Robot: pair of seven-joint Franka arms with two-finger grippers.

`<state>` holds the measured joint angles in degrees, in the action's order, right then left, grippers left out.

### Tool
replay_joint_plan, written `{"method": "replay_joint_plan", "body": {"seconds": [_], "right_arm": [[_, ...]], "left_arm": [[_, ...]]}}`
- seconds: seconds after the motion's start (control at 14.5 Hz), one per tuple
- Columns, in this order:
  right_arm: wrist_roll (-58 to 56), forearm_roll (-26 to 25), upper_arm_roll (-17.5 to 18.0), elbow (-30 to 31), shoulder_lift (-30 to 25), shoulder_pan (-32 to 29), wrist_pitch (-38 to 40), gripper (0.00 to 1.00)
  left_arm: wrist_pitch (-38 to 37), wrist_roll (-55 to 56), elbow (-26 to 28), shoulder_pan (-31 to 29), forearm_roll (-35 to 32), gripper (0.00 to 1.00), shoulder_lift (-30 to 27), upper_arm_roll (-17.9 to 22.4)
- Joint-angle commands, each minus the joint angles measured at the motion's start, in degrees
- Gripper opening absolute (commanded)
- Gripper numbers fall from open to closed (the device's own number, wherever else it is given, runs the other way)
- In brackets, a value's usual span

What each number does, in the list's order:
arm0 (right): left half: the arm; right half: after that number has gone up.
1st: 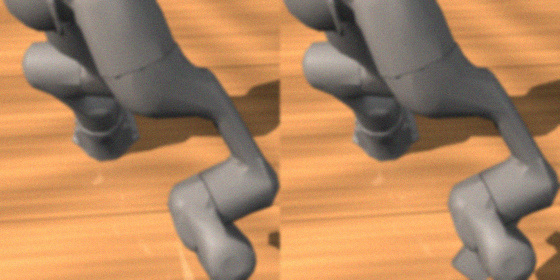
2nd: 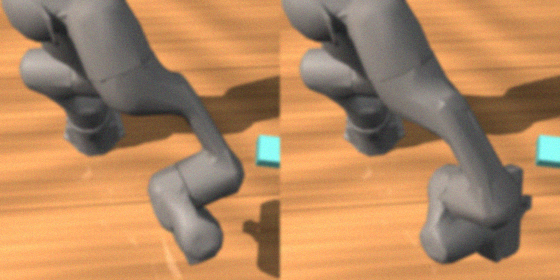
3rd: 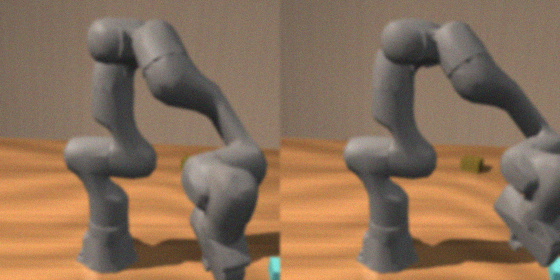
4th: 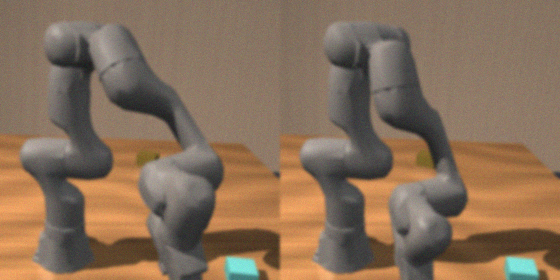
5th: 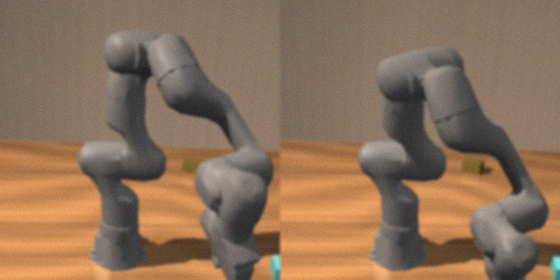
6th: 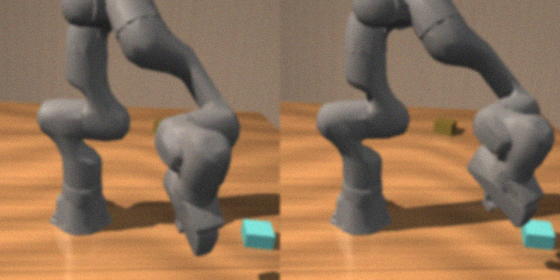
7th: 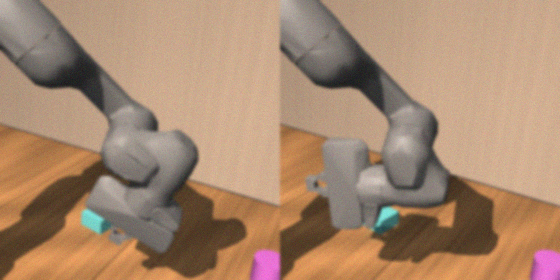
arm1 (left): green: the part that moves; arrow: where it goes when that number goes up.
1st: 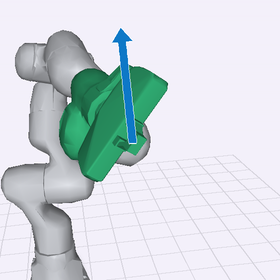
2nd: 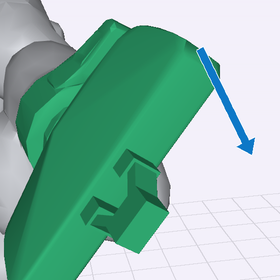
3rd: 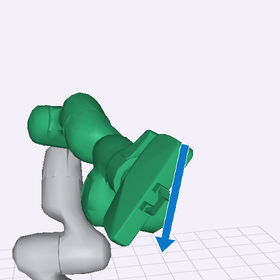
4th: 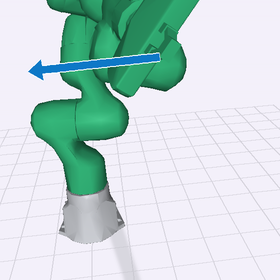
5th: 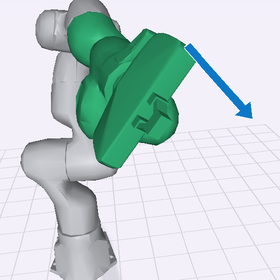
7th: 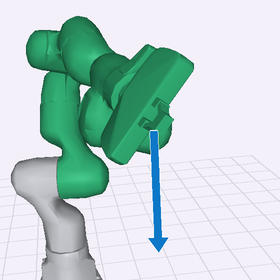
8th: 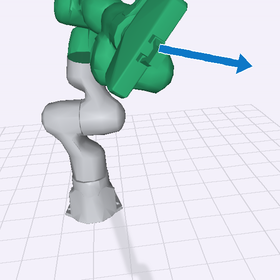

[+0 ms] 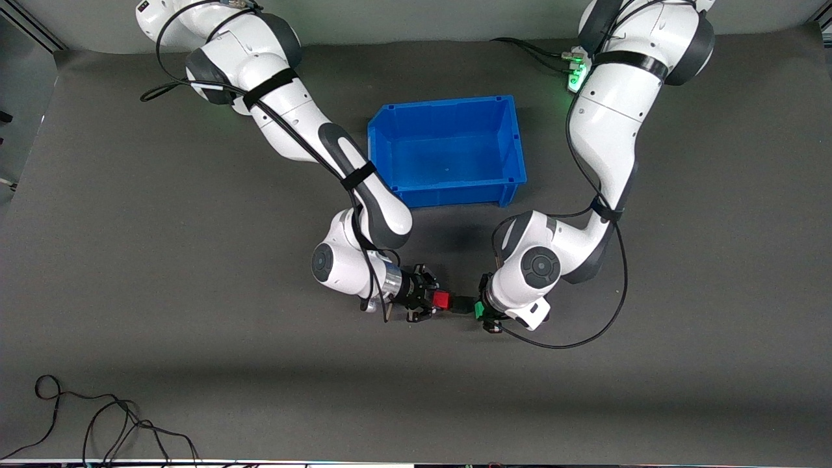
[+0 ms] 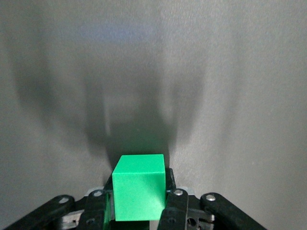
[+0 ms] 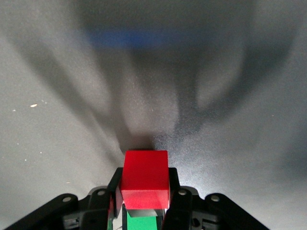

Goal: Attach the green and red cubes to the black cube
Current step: 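Press both cubes against the black cube and open both grippers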

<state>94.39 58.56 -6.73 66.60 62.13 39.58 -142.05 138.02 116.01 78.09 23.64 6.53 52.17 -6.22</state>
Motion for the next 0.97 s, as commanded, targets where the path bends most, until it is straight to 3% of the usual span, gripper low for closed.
{"method": "replay_joint_plan", "body": {"seconds": [0.0, 0.9], "right_arm": [[1.5, 0.9, -0.7, -3.1, 1.9, 1.2, -1.0, 0.2], [1.5, 0.9, -0.7, -5.3, 3.8, 1.3, -1.7, 0.21]], "left_arm": [[-0.7, 1.6, -2.5, 0.7, 1.3, 0.0, 0.8, 0.3], [-3.0, 2.1, -2.3, 1.6, 1.0, 0.0, 0.7, 0.4]]}}
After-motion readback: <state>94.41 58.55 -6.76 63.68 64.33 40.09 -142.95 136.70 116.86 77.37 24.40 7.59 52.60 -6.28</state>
